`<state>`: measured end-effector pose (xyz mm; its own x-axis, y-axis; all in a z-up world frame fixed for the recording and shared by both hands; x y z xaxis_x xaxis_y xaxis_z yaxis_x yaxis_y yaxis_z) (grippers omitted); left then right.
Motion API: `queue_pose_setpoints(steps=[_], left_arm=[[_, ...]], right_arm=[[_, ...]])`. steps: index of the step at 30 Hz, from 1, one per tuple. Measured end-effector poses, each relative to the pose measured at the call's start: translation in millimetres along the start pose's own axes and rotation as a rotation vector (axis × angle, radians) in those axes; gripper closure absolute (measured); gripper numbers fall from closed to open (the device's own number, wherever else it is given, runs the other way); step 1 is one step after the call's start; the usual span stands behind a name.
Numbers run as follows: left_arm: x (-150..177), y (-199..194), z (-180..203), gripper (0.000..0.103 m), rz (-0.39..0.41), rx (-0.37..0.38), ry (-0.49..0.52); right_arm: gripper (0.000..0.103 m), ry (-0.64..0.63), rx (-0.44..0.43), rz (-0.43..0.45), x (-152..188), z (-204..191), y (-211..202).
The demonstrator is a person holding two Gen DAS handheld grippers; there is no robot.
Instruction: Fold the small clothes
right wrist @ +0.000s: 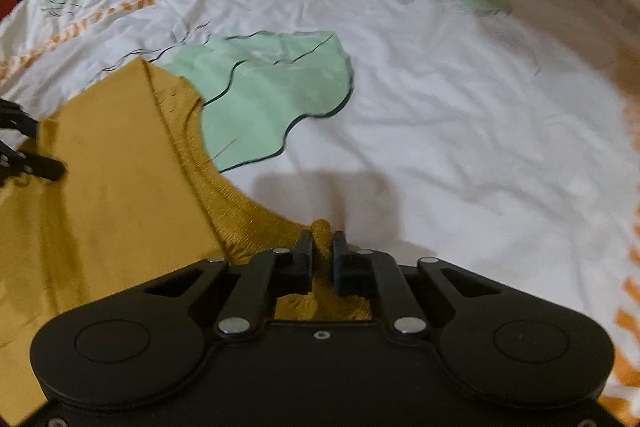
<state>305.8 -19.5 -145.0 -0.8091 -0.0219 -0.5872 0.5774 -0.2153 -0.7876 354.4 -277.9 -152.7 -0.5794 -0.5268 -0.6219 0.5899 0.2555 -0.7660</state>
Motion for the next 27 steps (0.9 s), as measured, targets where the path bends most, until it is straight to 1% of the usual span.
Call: queue_pose_setpoints(steps=[2, 3, 5, 7, 9, 10, 11, 12, 14, 15, 17, 19, 20, 22, 23, 27], left_arm=[[-4, -6, 3, 0.035, 0.044, 0.001, 0.023], [-6, -8, 4, 0.035, 0.057, -0.001, 0.035], [-6, -7, 5, 0.035, 0.057, -0.011, 0.050], [-3, -1, 3, 0.035, 0.023, -0.022, 0.047], [1, 6, -2, 0.034, -0.012, -0.033, 0.027], [3, 7, -3, 0.034, -0.014, -0.028, 0.017], [3, 7, -4, 0.034, -0.013, -0.026, 0.013], [3, 7, -4, 0.034, -0.015, -0.027, 0.012], [3, 7, -3, 0.034, -0.020, -0.032, 0.018], [3, 7, -3, 0.034, -0.021, -0.034, 0.020], [4, 6, -3, 0.034, -0.020, -0.037, 0.021], [3, 6, -3, 0.034, -0.024, -0.038, 0.017], [3, 7, -3, 0.034, -0.027, -0.038, 0.017], [2, 8, -3, 0.034, -0.031, -0.038, 0.013], [2, 8, -3, 0.034, -0.033, -0.039, 0.013], [3, 9, -2, 0.033, -0.032, -0.044, 0.018]], right_arm=[[0.091, 0.010, 0.112, 0.017, -2, 9, 1], [0.091, 0.041, 0.145, 0.016, -2, 16, 3], [0.091, 0.078, 0.152, -0.005, 1, 21, 13], [0.090, 0.077, 0.163, -0.008, 1, 18, 18], [0.087, 0.100, 0.172, -0.008, 1, 19, 19], [0.086, 0.110, 0.186, -0.003, 0, 21, 17], [0.071, 0.111, 0.197, 0.000, -2, 22, 15], [0.053, 0.114, 0.219, -0.006, -1, 25, 14], [0.042, 0.128, 0.265, -0.003, -1, 30, 7], [0.042, 0.147, 0.279, 0.011, 1, 31, -1], [0.042, 0.231, 0.286, 0.044, 3, 36, -17], [0.042, 0.322, 0.257, 0.073, 6, 36, -34], [0.041, 0.361, 0.236, 0.076, 10, 33, -41], [0.041, 0.423, 0.210, 0.054, 22, 26, -52], [0.041, 0.458, 0.206, 0.045, 30, 22, -58], [0.041, 0.619, 0.184, 0.054, 64, 16, -81]])
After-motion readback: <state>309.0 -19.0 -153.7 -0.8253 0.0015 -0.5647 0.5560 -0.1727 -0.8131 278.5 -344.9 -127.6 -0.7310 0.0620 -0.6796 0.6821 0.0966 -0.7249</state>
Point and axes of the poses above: each gripper's, at about its wrist camera, not at the fingertips, and y roughly the way its jaws point, z to its right, x to its underside, the point moved 7 cm from there along y, roughly the way its jaws point, and after that the axes turned 9 degrees about -y, right-handed, at the moved point
